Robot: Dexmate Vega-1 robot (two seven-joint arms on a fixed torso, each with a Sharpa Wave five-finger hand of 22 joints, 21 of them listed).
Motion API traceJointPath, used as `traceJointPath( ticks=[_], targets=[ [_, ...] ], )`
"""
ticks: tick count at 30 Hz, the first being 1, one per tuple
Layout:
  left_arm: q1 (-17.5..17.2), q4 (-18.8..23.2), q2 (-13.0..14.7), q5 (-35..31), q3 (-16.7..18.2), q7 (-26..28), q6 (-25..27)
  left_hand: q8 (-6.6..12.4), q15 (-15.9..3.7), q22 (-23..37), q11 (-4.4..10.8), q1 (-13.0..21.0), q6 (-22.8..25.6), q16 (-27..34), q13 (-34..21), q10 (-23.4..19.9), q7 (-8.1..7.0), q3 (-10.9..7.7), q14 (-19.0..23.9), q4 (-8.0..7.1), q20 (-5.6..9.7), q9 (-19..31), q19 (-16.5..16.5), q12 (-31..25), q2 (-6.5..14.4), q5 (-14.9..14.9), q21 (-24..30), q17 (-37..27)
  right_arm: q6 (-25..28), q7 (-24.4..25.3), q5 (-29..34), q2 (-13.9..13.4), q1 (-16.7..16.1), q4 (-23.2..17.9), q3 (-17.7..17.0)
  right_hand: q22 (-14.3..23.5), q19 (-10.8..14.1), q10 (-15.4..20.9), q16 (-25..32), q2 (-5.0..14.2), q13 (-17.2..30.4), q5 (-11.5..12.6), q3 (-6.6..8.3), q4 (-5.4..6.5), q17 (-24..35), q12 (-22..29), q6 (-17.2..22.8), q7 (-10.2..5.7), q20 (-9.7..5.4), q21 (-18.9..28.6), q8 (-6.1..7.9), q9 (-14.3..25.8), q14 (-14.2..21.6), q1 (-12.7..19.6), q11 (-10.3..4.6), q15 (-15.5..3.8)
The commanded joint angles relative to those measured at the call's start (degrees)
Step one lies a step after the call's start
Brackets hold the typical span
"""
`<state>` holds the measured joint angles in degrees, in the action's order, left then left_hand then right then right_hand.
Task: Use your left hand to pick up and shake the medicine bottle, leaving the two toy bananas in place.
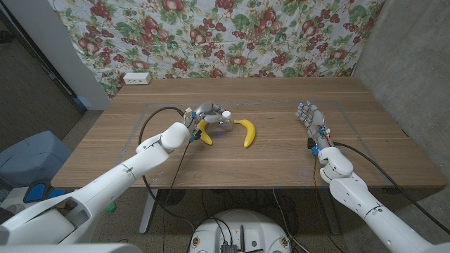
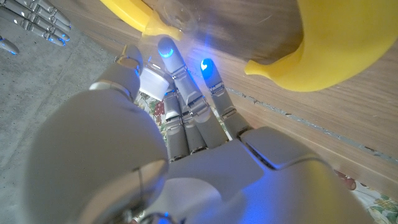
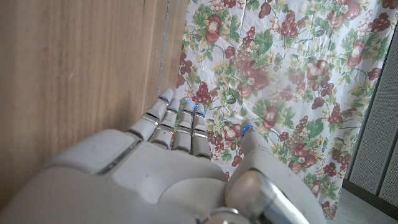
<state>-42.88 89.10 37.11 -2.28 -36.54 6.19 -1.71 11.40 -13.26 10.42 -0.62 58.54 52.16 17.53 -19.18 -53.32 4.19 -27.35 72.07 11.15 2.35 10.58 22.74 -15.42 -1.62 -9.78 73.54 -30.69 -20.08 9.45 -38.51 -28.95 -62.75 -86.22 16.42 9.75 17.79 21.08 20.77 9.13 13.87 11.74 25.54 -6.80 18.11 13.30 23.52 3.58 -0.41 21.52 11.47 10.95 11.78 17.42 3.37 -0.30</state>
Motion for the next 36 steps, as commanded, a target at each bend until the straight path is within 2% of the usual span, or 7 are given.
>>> traceJointPath(
  ticks=[1, 12, 19, 21, 28, 35, 36],
  targets=[
    [0.61, 0.78, 0.15, -0.67, -0.94, -0.98, 2.79, 0.16, -0.33, -0.06, 12.05, 7.39, 7.74, -0.23, -7.38, -15.09, -3.81, -1.16, 0.03, -1.36, 7.24, 3.66, -0.07, -0.11, 7.68, -0.24, 0.39, -0.1, -0.24, -0.23, -0.19, 0.04, -0.04, 0.3, -0.15, 0.27, 0.56, 0.3, -0.16, 0.2, -0.05, 0.05, -0.15, 0.04, 0.12, -0.02, 0.09, 0.09, 0.2, -0.18, 0.02, 0.14, 0.55, 0.17, 0.26, -0.17],
    [2.17, 1.54, 0.66, -0.97, -2.21, -3.72, 6.58, -0.01, -0.35, -0.09, 11.77, 7.23, 7.34, -0.23, -6.83, -14.72, -3.77, -1.13, -0.02, -1.28, 7.14, 3.56, -0.04, 0.4, 7.61, -0.11, 0.46, -0.21, -0.33, -0.24, -0.23, 0.19, 0.12, 0.54, -0.13, 0.28, 0.64, 0.4, -0.22, 0.19, -0.05, 0.03, -0.2, 0.09, 0.13, 0.01, 0.05, 0.11, 0.25, -0.38, 0.0, 0.14, 0.55, 0.04, 0.28, -0.11],
    [2.88, 1.81, 1.0, -1.06, -2.8, -4.87, 7.85, -0.51, -0.38, -0.36, 11.72, 6.92, 5.71, -2.03, -5.63, -12.69, -4.0, -1.24, -2.18, -1.17, 7.28, 3.33, -1.03, 1.89, 7.15, -0.13, -0.33, 1.29, -0.34, -0.21, -0.18, 0.18, 0.15, 0.53, -0.13, 0.28, 0.71, 0.37, -0.22, 0.17, -0.05, 0.0, -0.26, 0.16, 0.14, -0.01, -0.01, 0.11, 0.25, -0.5, -0.02, 0.14, 0.63, -0.09, 0.2, -0.11],
    [2.95, 2.01, 1.13, -1.16, -2.89, -4.97, 8.16, -0.62, -0.46, -0.38, 11.3, 5.82, 5.01, -2.75, -5.24, -12.35, -4.07, -0.37, -3.22, -1.24, 7.18, 3.21, -1.19, 2.16, 5.71, -0.06, -0.61, 1.9, -0.41, -0.36, -0.06, 0.07, 0.18, 0.58, -0.09, 0.28, 0.71, 0.37, -0.23, 0.17, -0.05, -0.01, -0.28, 0.18, 0.14, -0.01, 0.01, 0.11, 0.23, -0.53, -0.01, 0.14, 0.63, -0.12, 0.19, -0.06],
    [3.5, 3.84, 1.79, -2.21, -3.61, -5.85, 11.68, -0.69, -0.52, -0.5, 11.15, 3.39, 3.62, -3.86, -4.38, -10.45, -4.14, 1.3, -5.03, -1.73, 7.24, 2.88, -1.38, 3.02, 4.05, -0.21, -1.72, 3.17, -0.66, -0.57, 0.05, 0.0, 0.2, 0.69, -0.1, 0.29, 0.77, 0.38, -0.26, 0.15, -0.05, -0.06, -0.35, 0.26, 0.16, -0.02, -0.06, 0.08, 0.28, -0.66, -0.03, 0.14, 0.67, -0.27, 0.23, -0.02],
    [4.45, 6.11, 2.41, -3.33, -4.71, -7.52, 16.91, -1.03, -0.2, -0.73, 10.24, -1.84, -0.05, -5.57, -2.84, -5.58, -4.87, 3.26, -9.43, -2.57, 7.94, 2.18, -1.96, 4.48, 1.93, -0.21, -4.64, 4.86, -0.86, -0.56, 0.04, -0.04, 0.0, 0.52, -0.2, 0.29, 0.87, 0.45, -0.3, 0.12, -0.06, -0.13, -0.43, 0.35, 0.18, 0.0, -0.15, 0.1, 0.32, -0.81, -0.05, 0.14, 0.68, -0.46, 0.3, -0.06],
    [4.68, 6.51, 2.49, -3.5, -4.92, -7.92, 17.95, -0.88, -0.23, -0.75, 10.19, -3.07, -0.31, -5.83, -2.52, -4.55, -5.08, 3.86, -10.37, -2.7, 7.95, 2.04, -1.85, 4.61, 1.1, -0.13, -5.18, 5.27, -0.88, -0.47, -0.11, 0.06, -0.05, 0.46, -0.26, 0.29, 0.88, 0.46, -0.3, 0.11, -0.06, -0.14, -0.44, 0.36, 0.18, 0.01, -0.12, 0.05, 0.32, -0.84, -0.04, 0.15, 0.71, -0.49, 0.33, 0.02]
  ],
)
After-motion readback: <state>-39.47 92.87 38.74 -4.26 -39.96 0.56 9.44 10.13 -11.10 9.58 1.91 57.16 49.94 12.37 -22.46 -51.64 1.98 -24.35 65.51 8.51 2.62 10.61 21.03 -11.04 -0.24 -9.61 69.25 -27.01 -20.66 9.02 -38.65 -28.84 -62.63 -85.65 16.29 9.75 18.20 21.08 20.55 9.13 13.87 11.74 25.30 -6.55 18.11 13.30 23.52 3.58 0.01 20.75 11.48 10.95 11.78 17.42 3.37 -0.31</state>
